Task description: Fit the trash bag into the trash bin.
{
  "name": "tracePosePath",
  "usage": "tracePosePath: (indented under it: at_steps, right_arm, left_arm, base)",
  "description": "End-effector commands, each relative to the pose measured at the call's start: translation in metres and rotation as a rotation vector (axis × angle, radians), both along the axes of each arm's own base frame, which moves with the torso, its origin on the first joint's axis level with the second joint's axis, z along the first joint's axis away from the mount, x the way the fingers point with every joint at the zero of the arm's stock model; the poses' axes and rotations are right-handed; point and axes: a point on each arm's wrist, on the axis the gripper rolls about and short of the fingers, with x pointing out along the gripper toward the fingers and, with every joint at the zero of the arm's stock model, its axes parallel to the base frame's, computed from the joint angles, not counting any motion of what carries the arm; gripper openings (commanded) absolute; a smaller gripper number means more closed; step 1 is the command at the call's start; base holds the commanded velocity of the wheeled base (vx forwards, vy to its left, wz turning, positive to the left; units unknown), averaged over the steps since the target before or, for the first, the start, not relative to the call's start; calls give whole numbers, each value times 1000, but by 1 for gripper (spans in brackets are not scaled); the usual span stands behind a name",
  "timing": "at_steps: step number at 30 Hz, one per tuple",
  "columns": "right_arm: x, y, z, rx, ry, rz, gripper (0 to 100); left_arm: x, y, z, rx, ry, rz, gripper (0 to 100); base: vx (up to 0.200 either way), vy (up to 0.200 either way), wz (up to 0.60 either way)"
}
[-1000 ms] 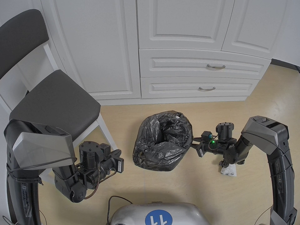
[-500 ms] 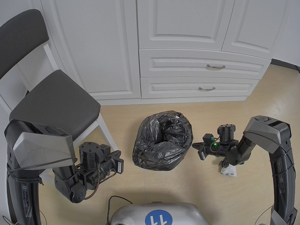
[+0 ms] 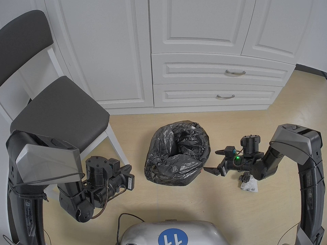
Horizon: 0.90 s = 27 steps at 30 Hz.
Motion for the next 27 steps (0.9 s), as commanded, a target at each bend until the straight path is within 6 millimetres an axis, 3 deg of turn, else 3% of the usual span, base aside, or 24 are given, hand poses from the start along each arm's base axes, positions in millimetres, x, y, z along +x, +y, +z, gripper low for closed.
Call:
tracePosePath:
  at_steps: [1,4,5,7,10,16,19,27]
  right_arm:
    - [2,-20,18,217,102,55,100]
    - [5,-39,18,358,197,106,100]
    - [10,-58,13,439,260,120,100]
    - [21,-71,4,484,288,97,100]
    - [36,-74,-3,574,358,42,100]
    - [55,-41,-7,742,353,-85,100]
    - [59,-13,-6,835,366,-135,100]
    - [65,8,-4,890,340,-193,100]
  left_arm:
    - [0,1,0,-2,-3,2,0]
    - [-1,1,0,-2,-5,1,0]
    - [-1,1,0,-2,-8,0,0]
    - [-2,0,-1,-2,-7,-1,0]
    - [-2,0,-1,-1,-5,-4,0]
    - [-2,0,-1,-1,-5,-3,0]
    - [-2,0,-4,2,0,-3,0]
    - [-1,0,-3,0,-4,-3,0]
  base:
    - [0,0,0]
    - [0,0,0]
    - [0,0,0]
    - [0,0,0]
    - [0,0,0]
    - [0,0,0]
    - [0,0,0]
    - [0,0,0]
